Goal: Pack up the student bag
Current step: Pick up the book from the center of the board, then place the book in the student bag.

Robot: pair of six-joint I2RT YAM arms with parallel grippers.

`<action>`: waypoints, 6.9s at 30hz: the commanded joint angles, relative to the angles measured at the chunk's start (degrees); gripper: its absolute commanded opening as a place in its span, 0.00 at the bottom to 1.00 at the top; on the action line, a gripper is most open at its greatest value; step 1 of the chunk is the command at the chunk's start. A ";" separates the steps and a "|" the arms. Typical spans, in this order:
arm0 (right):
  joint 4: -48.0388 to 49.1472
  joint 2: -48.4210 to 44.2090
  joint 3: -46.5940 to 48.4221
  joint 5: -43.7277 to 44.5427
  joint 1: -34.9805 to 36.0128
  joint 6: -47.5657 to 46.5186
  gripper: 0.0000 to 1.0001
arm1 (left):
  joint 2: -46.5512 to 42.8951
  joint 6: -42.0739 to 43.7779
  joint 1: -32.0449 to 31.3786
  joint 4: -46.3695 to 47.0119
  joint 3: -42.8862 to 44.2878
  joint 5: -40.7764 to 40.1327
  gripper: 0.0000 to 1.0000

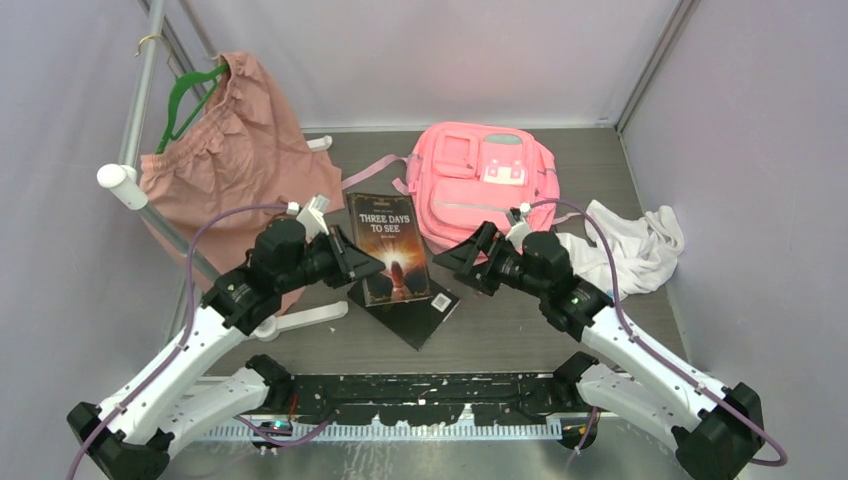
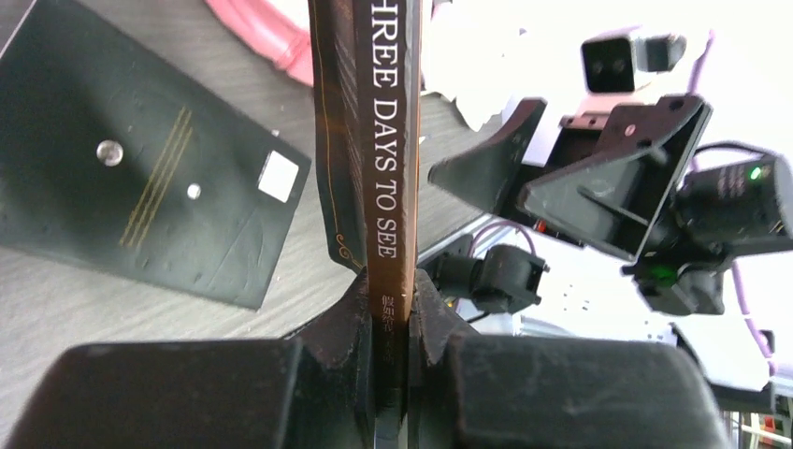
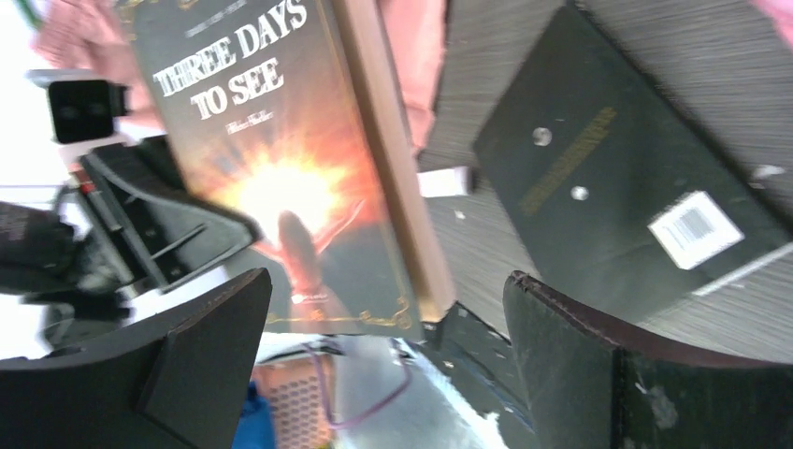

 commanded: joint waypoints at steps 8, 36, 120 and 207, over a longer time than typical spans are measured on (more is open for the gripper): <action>29.07 -8.23 -12.51 8.71 0.81 28.44 1.00 | 11.94 -6.93 0.24 27.50 6.39 -8.69 0.00; 55.60 6.13 -13.41 30.27 7.02 26.48 0.85 | 16.35 -12.82 -2.84 39.86 3.72 -8.57 0.00; -51.90 -44.21 19.84 73.71 13.75 -0.58 0.01 | 67.62 73.77 -19.07 1.93 44.89 -27.99 0.50; 35.51 -1.25 -10.31 46.88 -5.33 30.29 0.01 | 40.44 50.49 -14.51 2.63 45.77 -15.59 0.00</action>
